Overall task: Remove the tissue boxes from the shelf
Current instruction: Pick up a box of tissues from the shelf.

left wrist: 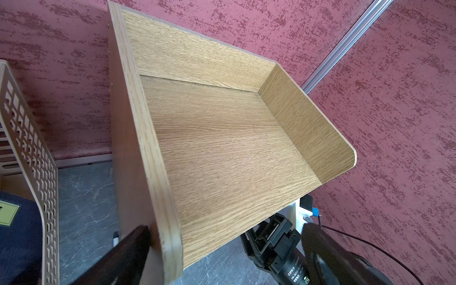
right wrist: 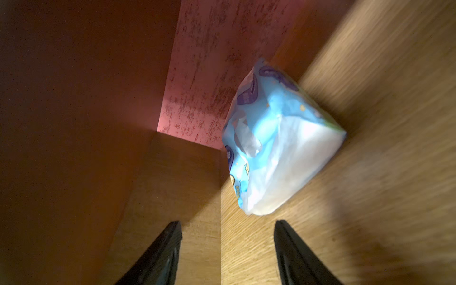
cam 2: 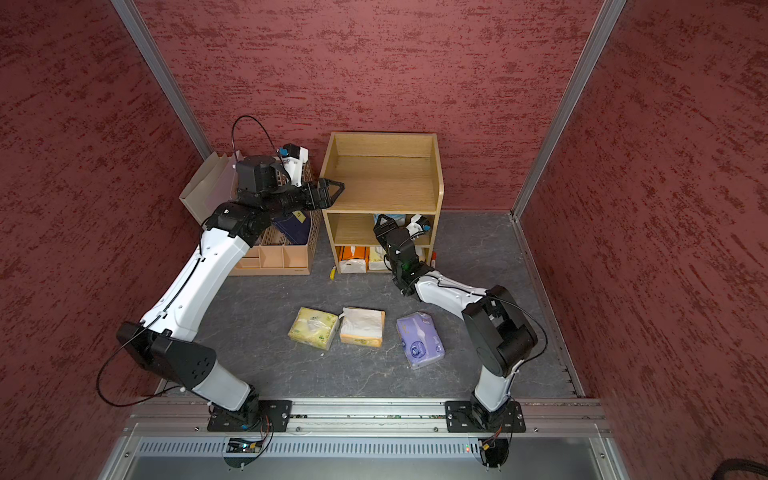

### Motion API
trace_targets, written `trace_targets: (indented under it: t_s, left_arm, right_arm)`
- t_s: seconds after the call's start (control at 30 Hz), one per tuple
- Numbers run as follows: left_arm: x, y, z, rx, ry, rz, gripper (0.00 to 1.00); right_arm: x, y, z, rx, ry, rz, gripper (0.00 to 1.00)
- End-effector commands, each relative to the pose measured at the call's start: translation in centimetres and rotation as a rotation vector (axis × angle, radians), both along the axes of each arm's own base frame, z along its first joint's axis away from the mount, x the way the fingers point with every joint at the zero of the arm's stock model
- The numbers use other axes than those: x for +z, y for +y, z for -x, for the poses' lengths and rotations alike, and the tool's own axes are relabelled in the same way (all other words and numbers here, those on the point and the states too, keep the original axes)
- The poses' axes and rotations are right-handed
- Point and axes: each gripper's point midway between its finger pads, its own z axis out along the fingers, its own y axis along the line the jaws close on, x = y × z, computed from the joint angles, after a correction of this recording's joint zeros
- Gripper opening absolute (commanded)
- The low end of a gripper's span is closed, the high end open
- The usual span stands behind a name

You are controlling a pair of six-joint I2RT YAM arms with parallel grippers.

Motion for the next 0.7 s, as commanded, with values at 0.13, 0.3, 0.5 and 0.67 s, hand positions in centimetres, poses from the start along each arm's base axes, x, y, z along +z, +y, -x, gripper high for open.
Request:
trace_targets:
  t_s: [0.13,0.3,0.5,0.67]
  left_arm:
    - [2.4,-2.3,3.1,-0.125,-0.052,0.069,1.00]
    - [2.4,-2.4,3.5,-0.137,-0.052,0.082,1.00]
    - [3.0,-2.7,3.8,-0.159,-0.060,0.101,1.00]
    - [3.2,-2.8,4.3,-0.173,-0.062,0.107,1.00]
  right_arm:
    - [-0.4,-1.9,-0.8,-0.119,0.064,0.089,0.71]
    - [-1.3,-2.3,-1.2,-0.154,0.086,0.085,0.72]
    - [-2.4,-2.0,-2.0,-0.167,0.101,0.085,0.74]
    - [-3.5,-1.8,-2.4,-0.173,0.123,0.085,0.76]
